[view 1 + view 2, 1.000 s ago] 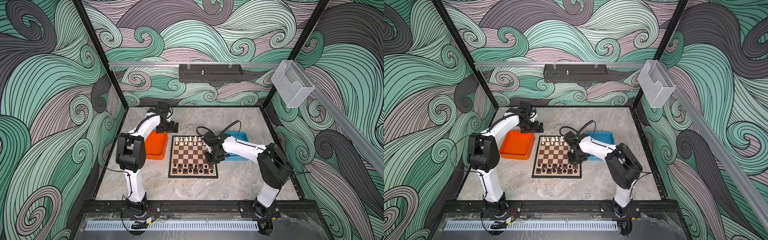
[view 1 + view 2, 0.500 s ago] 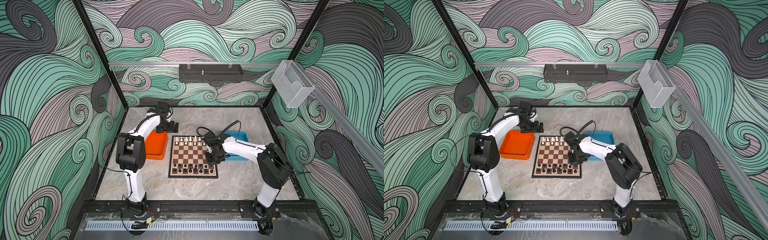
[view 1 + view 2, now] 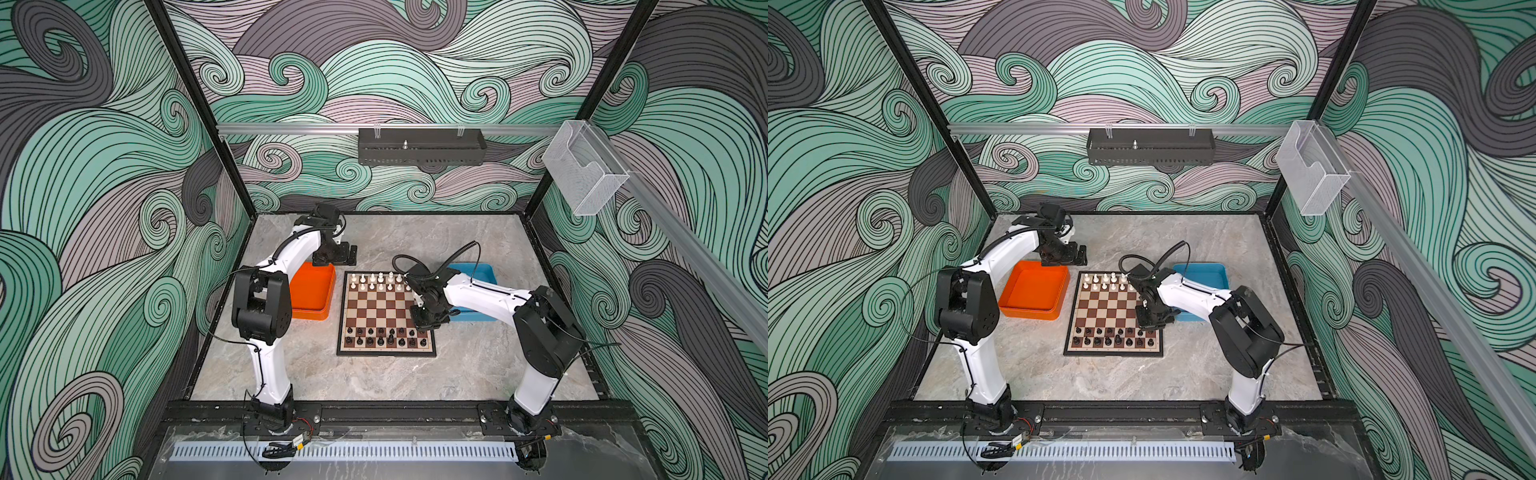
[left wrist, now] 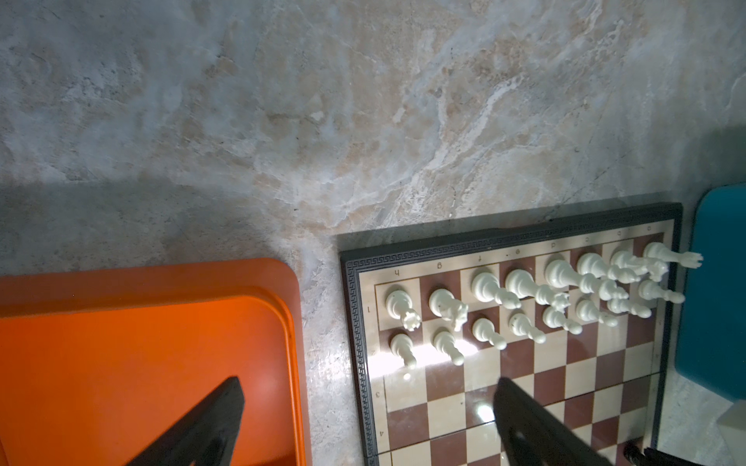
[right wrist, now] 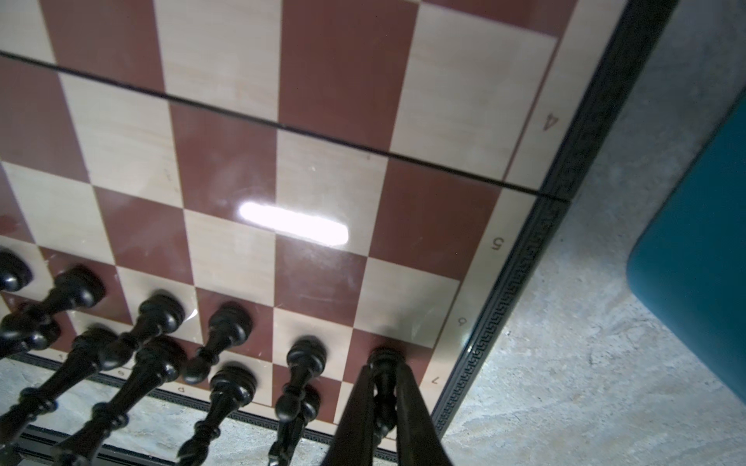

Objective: Set up the chess pieces on the board
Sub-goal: 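Lower the black pawn onto the last empty square of the black pawn row, then open the right gripper and raise it away from the board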

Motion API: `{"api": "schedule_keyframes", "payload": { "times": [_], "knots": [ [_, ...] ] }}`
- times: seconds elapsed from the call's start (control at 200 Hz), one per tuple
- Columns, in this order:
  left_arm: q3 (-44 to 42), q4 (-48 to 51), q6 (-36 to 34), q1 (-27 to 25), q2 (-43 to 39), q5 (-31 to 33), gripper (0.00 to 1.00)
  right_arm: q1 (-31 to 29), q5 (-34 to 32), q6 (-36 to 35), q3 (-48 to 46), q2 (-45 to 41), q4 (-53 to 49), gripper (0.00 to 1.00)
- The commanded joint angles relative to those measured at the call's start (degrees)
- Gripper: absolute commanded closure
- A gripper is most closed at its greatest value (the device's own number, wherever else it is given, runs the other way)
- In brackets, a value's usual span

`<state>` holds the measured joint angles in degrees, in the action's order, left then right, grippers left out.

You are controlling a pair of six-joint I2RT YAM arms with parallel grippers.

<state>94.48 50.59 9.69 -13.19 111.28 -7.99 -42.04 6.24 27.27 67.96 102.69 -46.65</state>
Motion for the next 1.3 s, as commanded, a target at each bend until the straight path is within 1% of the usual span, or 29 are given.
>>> {"api": "schedule_keyframes", "payload": {
  "times": [0.0, 0.265, 0.585, 0.916, 1.116, 1.296],
  "knots": [
    [2.04, 1.73, 0.38, 0.3, 0.95, -0.45, 0.01, -0.44, -0.79, 0.46, -0.01, 1.64, -1.5, 0.87],
    [2.11, 1.81, 0.38, 0.28, 0.99, -0.5, 0.01, -0.5, -1.0, 0.57, 0.07, 1.63, -1.58, 0.84],
    [2.09, 1.79, 0.46, 0.31, 1.11, -0.71, 0.01, -0.5, -1.78, 0.66, 1.22, -0.42, -3.23, 0.75],
    [2.12, 1.71, 0.48, 0.28, 0.9, -0.71, 0.01, 0.15, -3.25, -0.18, 5.2, -3.37, -6.33, 0.74],
    [2.14, 1.83, 0.5, 0.28, 0.79, -0.54, 0.01, 2.79, -3.5, -1.76, 8.61, -3.6, -7.72, 0.72],
    [2.31, 2.41, 0.5, 0.71, 0.43, 0.88, 0.01, 7.55, -3.41, -3.85, 12.17, -2.38, -8.68, 0.71]
  ]
}}
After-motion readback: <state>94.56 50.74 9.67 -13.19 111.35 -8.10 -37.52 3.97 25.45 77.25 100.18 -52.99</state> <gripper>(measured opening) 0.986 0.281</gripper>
